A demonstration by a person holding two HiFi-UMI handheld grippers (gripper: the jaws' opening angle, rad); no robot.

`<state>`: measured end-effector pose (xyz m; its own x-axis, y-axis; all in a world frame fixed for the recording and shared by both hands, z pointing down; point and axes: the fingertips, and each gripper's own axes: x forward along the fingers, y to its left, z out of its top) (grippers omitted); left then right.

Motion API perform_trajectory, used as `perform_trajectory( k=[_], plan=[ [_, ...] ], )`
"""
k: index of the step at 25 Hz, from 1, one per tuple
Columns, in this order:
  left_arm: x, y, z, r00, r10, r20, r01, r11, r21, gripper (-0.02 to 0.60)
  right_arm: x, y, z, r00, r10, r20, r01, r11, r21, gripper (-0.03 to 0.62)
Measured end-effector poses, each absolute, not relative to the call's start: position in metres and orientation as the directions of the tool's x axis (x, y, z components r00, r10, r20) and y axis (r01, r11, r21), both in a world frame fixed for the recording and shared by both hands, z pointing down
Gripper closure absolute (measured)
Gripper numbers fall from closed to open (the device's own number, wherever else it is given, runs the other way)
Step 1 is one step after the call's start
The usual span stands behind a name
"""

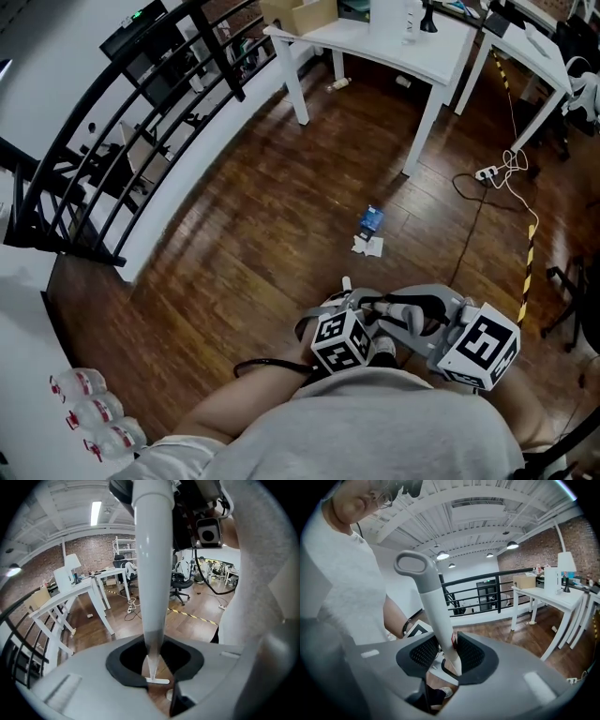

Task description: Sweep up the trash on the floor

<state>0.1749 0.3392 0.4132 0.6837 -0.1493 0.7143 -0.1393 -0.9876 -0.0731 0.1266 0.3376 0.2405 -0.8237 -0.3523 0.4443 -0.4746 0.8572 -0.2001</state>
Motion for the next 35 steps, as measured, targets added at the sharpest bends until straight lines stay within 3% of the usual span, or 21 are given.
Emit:
perform_trajectory(
  k=[12,35],
  plan=[
    [0.231,0.367,0.406,0.671,-0.175,0.720,-0.165,-0.983,-0.085,0.494,0.178,0.375,0.234,-0.832,-0.325,0.450,-0.436,0.884,-0.167,0.467],
    [0.205,0.363,0.396,0.654,-0.196,0.730,-0.162,-0.980,-0.118,0.494,0.160,0.372,0.223,-0.838,-0.361,0.409,-0.454,0.877,-0.158,0.471]
  ],
)
